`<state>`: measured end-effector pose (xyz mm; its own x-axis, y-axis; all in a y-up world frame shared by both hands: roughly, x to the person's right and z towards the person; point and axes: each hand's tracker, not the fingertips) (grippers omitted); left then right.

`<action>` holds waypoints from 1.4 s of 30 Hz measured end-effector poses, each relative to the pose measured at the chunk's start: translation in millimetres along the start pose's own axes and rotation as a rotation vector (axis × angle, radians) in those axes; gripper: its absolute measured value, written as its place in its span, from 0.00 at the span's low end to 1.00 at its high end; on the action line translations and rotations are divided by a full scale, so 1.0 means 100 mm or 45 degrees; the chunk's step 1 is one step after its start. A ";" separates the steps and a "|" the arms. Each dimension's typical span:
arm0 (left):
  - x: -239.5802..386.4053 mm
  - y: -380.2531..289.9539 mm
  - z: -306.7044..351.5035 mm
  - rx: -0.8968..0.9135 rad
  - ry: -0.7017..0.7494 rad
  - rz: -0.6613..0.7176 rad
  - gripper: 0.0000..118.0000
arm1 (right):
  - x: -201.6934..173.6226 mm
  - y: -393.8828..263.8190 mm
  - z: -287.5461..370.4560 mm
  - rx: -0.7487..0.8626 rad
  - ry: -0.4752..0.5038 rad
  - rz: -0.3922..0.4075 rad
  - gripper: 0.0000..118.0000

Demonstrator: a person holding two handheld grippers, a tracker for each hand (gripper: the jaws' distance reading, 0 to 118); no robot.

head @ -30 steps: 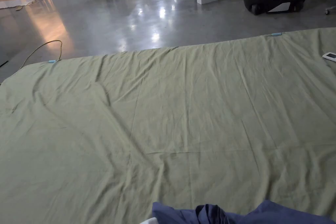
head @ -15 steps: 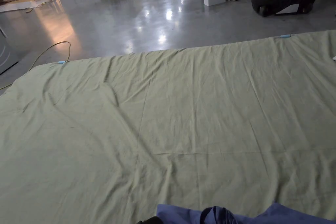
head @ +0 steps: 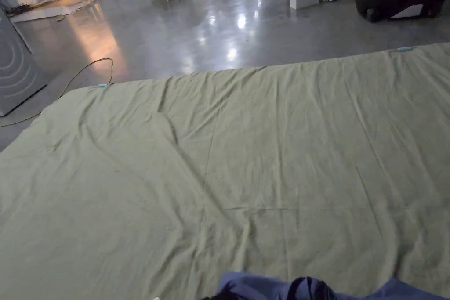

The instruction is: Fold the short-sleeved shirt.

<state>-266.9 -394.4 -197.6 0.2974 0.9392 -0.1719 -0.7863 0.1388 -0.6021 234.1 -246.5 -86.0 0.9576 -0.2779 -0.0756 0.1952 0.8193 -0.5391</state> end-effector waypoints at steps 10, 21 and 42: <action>0.74 0.60 0.83 0.217 0.084 -0.362 0.09 | 0.01 -0.04 -0.18 -0.019 0.055 -0.041 0.00; 0.86 -0.99 -1.02 -0.298 0.081 -0.654 0.09 | -0.03 -0.05 -0.02 -0.014 0.029 0.036 0.00; 0.25 -1.39 -1.43 -0.579 0.288 -0.846 0.00 | 0.05 -0.19 -0.05 -0.035 0.010 0.026 0.00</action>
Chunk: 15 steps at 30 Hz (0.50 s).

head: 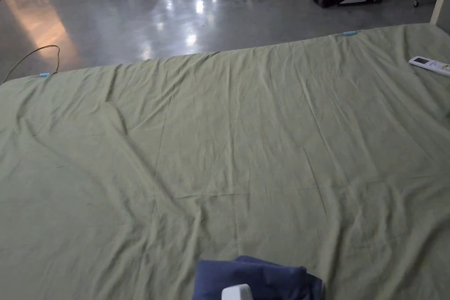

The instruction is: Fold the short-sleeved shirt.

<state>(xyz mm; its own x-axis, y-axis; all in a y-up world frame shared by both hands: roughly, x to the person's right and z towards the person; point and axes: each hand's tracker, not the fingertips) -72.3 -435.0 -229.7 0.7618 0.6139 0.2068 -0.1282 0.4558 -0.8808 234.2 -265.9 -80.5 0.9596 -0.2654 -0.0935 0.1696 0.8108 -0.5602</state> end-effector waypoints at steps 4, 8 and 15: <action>0.16 0.10 0.16 0.100 -0.047 0.096 0.00 | -0.09 -0.07 -0.10 -0.068 0.052 0.005 0.00; 0.30 0.28 0.75 0.287 -0.043 -0.144 0.00 | -0.35 0.03 -0.39 -0.153 0.192 0.116 0.00; -0.06 0.29 1.84 0.491 -0.026 0.081 0.19 | -0.94 0.09 -1.45 -0.328 0.372 0.325 0.00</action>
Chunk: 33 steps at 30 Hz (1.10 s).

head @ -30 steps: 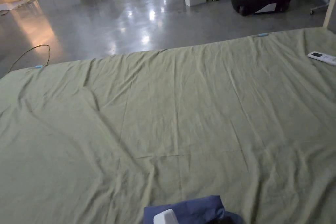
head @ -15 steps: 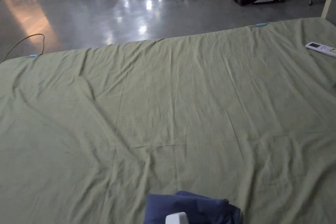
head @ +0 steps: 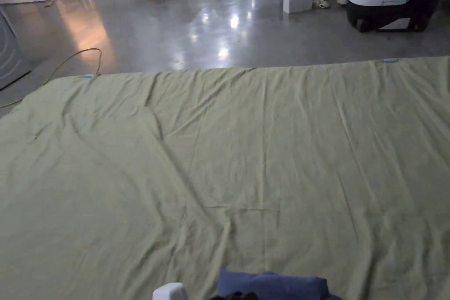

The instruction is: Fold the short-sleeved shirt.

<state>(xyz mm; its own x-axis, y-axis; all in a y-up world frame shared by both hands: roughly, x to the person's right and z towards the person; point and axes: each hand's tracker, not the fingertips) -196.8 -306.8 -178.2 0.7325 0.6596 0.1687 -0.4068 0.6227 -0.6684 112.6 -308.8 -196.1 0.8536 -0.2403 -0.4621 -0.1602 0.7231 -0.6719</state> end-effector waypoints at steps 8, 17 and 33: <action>-0.70 -0.02 -0.04 -0.154 0.108 0.217 0.85 | 0.17 -0.19 -0.69 -0.282 -0.073 0.011 0.00; -0.89 -0.22 -0.94 -0.448 -0.115 0.447 0.52 | 0.28 -0.30 -0.64 -0.244 -0.036 -0.133 0.00; -1.81 1.22 0.78 -0.290 0.452 0.284 0.28 | 0.31 -0.32 0.10 0.000 0.158 -0.327 0.00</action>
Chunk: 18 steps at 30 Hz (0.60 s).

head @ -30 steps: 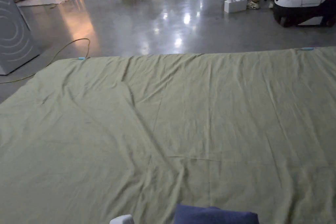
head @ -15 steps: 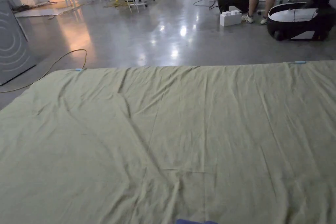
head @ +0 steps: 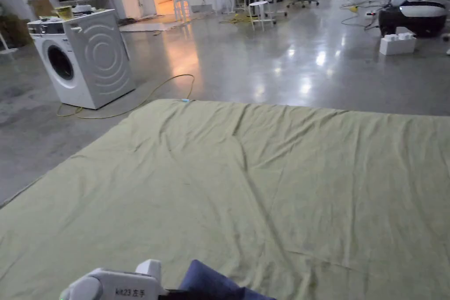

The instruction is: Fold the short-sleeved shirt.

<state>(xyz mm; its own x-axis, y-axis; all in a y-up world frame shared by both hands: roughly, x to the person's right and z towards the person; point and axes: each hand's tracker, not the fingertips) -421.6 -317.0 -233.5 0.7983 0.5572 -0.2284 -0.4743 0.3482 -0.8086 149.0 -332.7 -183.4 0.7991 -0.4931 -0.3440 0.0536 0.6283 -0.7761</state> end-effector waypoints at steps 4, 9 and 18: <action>-0.79 0.60 0.45 0.095 0.314 0.120 0.28 | 0.08 -0.21 0.12 -0.062 -0.136 0.018 0.00; -1.04 0.87 0.32 0.105 0.664 0.068 0.42 | 0.16 -0.32 0.16 -0.080 -0.124 -0.083 0.00; -0.23 0.99 1.04 0.497 0.859 -0.322 0.72 | 0.14 -0.10 0.35 0.009 -0.180 0.019 0.00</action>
<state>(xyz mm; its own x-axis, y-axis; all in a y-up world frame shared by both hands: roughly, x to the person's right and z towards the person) -525.2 -217.4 -251.7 0.8910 -0.1035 -0.4420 -0.2454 0.7094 -0.6607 180.5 -325.4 -161.9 0.8761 -0.3943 -0.2776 0.0446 0.6395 -0.7675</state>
